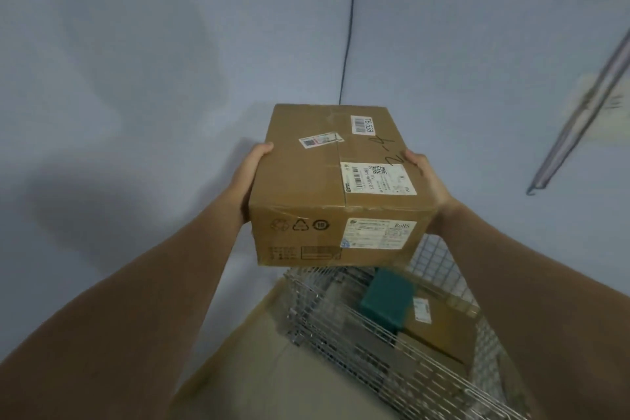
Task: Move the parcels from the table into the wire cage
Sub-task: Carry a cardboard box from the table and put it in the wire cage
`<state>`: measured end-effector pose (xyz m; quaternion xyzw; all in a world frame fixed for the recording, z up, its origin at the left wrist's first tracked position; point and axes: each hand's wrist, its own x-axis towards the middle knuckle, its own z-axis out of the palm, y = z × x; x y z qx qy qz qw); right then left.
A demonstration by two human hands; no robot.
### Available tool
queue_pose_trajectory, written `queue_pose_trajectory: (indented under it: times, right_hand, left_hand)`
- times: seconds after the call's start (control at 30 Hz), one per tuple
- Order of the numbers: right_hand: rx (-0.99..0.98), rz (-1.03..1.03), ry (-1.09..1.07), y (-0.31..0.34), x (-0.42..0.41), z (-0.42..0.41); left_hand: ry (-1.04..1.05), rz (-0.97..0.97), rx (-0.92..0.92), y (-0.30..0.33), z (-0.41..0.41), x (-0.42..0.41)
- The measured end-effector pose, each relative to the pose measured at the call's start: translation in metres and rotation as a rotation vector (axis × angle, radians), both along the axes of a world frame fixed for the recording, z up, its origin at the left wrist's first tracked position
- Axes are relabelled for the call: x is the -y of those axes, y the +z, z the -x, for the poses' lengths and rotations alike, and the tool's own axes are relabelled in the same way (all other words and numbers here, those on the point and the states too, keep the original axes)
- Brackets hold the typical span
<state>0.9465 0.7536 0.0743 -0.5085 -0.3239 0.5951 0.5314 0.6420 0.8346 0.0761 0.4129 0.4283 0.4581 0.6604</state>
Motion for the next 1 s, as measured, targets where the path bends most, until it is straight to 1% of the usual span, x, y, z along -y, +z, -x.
queue_pose_trajectory:
  times: [0.13, 0.23, 0.37, 0.53, 0.73, 0.83, 0.9, 1.0]
  right_hand:
    - [-0.006, 0.019, -0.147, -0.023, -0.014, -0.070]
    - [-0.003, 0.060, -0.241, -0.053, -0.024, -0.123]
    - [-0.003, 0.129, -0.310, -0.094, -0.045, -0.188]
    - [0.040, 0.292, -0.346, -0.161, -0.103, -0.257]
    - [0.052, 0.399, -0.325, -0.279, -0.179, -0.308]
    - [0.033, 0.487, -0.310, -0.356, -0.205, -0.318]
    - [0.073, 0.569, -0.303, -0.410, -0.218, -0.318]
    - [0.144, 0.704, -0.333, -0.490, -0.237, -0.309]
  left_hand:
    - [-0.166, 0.057, -0.010, -0.026, -0.084, -0.057]
    - [-0.250, 0.101, -0.040, -0.057, -0.144, -0.092]
    - [-0.267, 0.107, -0.118, -0.104, -0.214, -0.138]
    - [-0.266, 0.152, -0.262, -0.175, -0.291, -0.192]
    - [-0.216, 0.162, -0.408, -0.283, -0.343, -0.253]
    - [-0.222, 0.232, -0.491, -0.347, -0.351, -0.273]
    - [-0.242, 0.293, -0.512, -0.399, -0.353, -0.283]
    - [-0.193, 0.367, -0.584, -0.473, -0.359, -0.282]
